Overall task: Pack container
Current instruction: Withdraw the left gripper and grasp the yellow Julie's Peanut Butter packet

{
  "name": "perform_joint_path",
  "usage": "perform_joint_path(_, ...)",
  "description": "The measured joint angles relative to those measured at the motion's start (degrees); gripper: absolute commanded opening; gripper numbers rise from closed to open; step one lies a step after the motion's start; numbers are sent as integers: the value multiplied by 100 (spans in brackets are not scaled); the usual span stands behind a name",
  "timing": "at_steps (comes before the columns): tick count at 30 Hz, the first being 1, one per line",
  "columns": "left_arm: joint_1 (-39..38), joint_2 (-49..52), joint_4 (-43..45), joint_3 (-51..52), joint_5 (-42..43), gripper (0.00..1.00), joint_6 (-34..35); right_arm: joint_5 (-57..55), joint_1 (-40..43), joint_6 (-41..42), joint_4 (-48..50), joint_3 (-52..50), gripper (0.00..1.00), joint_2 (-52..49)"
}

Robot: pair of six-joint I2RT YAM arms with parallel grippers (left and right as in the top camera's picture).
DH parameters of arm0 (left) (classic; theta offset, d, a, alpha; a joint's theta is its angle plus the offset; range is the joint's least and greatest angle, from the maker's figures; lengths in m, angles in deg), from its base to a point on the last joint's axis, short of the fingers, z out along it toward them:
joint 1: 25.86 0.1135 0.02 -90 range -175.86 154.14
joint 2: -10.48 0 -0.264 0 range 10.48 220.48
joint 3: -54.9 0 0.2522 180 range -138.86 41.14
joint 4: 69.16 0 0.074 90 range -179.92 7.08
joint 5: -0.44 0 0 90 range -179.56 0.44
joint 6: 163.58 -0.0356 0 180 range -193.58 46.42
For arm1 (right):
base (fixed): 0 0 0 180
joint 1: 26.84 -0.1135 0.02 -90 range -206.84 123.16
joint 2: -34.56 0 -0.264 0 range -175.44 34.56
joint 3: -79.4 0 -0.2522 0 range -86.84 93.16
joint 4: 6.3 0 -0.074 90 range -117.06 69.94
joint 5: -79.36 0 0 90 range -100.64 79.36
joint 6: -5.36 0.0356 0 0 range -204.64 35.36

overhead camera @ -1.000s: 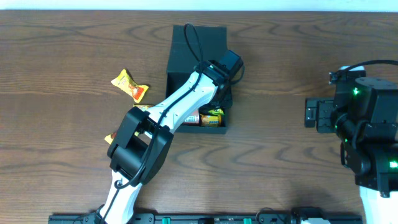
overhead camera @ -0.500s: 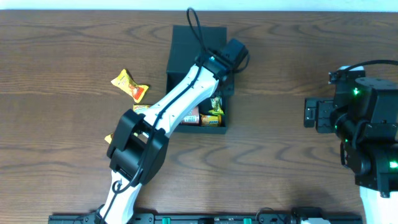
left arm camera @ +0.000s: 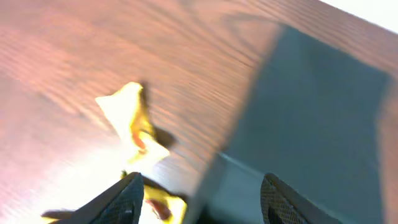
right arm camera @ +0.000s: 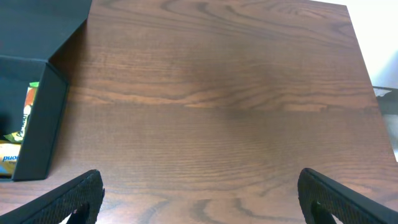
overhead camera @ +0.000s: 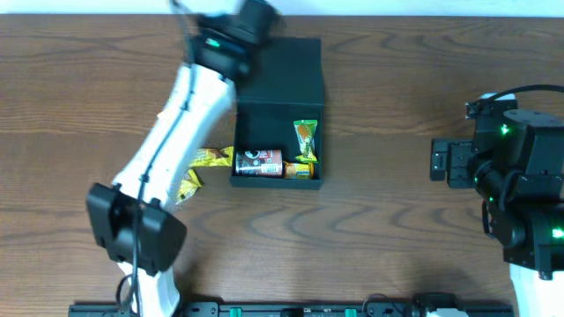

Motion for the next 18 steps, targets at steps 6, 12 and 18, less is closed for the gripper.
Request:
perform_joint_path(6, 872, 245, -304, 2, 92, 57, 70, 17, 0, 0, 0, 0, 99, 2)
perform_joint_path(12, 1086, 625, -623, 9, 256, 61, 931, 17, 0, 0, -2, 0, 99, 2)
perform_joint_path(18, 1130, 1373, -654, 11, 509, 61, 1290, 17, 0, 0, -22, 0, 99, 2)
